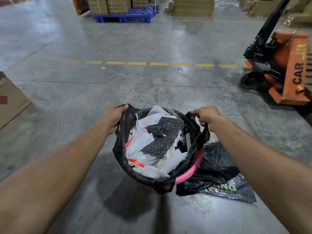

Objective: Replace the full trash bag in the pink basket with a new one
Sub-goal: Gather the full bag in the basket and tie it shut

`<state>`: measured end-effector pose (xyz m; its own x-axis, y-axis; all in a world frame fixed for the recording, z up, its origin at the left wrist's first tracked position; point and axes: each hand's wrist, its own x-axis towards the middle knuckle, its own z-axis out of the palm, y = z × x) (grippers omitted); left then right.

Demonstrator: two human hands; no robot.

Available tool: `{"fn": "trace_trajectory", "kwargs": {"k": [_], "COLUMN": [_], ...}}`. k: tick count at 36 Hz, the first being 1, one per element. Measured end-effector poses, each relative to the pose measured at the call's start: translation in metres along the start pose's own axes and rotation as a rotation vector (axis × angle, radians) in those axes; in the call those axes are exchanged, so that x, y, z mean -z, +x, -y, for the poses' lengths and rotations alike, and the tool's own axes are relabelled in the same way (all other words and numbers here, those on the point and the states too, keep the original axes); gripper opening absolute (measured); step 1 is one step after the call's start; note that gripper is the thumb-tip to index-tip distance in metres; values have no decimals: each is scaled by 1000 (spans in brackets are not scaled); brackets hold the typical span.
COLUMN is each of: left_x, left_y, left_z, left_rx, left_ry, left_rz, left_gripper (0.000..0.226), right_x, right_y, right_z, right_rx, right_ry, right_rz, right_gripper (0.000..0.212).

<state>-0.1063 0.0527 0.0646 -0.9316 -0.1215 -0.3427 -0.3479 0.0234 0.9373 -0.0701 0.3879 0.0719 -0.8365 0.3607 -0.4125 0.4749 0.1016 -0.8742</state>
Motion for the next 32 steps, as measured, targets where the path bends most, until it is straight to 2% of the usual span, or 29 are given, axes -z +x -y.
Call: {"fn": "trace_trajectory", "kwargs": {"k": [4, 6, 9, 12, 13, 14, 15, 17, 19, 21, 23, 25, 28, 30, 32], "left_x": [-2, 8, 30, 54, 63, 72, 82, 99, 112, 118, 121, 128, 143, 145, 139], "left_y": [-10, -13, -20, -27, -32, -35, -40, -48, -57, -63, -68, -74, -78, -81, -83], "left_z": [-9, -11, -8, 8, 14, 21, 27, 37, 43, 46, 45, 37, 16, 1, -15], "left_rx": [-20, 7, 18, -52, -91, -125, -114, -12, 63, 75, 75, 115, 175, 236, 275], "left_ry": [-259, -350, -342, -137, 22, 217, 393, 592, 675, 664, 573, 477, 415, 359, 157], "left_rz": [124, 156, 152, 126, 112, 107, 117, 194, 265, 267, 215, 152, 159, 214, 285], "left_gripper": [12, 12, 12, 19, 23, 27, 31, 41, 50, 45, 27, 19, 26, 30, 30], "right_x": [5, 15, 39, 63, 70, 76, 82, 91, 94, 92, 93, 98, 104, 101, 94], "right_y": [-8, -12, -18, -31, -37, -43, -49, -58, -62, -68, -75, -79, -85, -91, -95], "right_z": [15, 11, -5, -27, -34, -41, -48, -58, -70, -74, -74, -68, -51, -33, -14], "right_rx": [115, 151, 169, 149, 133, 112, 91, 44, 15, 36, 32, 32, 86, 64, 6], "right_ry": [291, 332, 326, 218, 125, -13, -197, -541, -672, -613, -431, -281, -235, -200, -88], "right_rz": [12, 8, 10, 44, 65, 81, 106, 180, 241, 196, 128, 57, -30, -16, 32], "right_gripper": [25, 27, 28, 13, 14, 24, 34, 39, 42, 34, 19, 13, 17, 18, 19]}}
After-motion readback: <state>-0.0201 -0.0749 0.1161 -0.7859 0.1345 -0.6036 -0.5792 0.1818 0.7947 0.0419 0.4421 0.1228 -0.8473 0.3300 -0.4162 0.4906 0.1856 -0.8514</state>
